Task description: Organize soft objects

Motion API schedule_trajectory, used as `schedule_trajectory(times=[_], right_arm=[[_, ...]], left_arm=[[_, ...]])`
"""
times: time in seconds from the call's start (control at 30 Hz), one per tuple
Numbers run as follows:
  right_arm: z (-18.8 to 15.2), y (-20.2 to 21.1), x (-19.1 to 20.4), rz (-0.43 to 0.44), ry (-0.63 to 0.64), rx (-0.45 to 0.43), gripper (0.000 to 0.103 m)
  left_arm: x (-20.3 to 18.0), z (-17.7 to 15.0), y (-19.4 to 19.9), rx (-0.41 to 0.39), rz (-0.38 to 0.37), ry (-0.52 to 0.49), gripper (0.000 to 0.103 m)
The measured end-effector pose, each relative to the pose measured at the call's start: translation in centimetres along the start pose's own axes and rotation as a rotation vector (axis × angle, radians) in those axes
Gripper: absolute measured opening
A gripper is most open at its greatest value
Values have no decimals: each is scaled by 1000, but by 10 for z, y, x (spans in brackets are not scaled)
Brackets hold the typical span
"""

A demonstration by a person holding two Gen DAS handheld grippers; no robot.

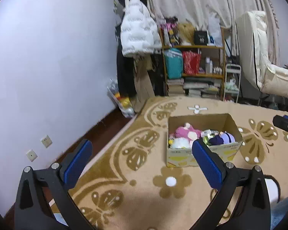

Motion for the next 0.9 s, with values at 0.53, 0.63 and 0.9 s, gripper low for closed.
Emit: schedule_trajectory(times=[0.53, 0.63, 0.9], right_arm=[[-35, 10, 1, -25, 48, -69, 103], [-40, 7, -2, -49, 47, -56, 103], [-46, -5, -8, -51, 33, -15, 103]], left_arm=[[-2, -32, -3, -82, 10, 62, 103], [-7, -37, -7, -72, 3, 35, 103], [-11, -44, -8, -82, 39, 34, 103]])
Point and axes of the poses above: each gripper's, at about its wrist camera, not at the fingertips, and y roughly against the way its jaws point, x to its left, z to its top, the point moved 3 cm from there along -y, roughly the way its jaws point, and after that the axes turned 10 degrees about z, right-handed, at the moved point
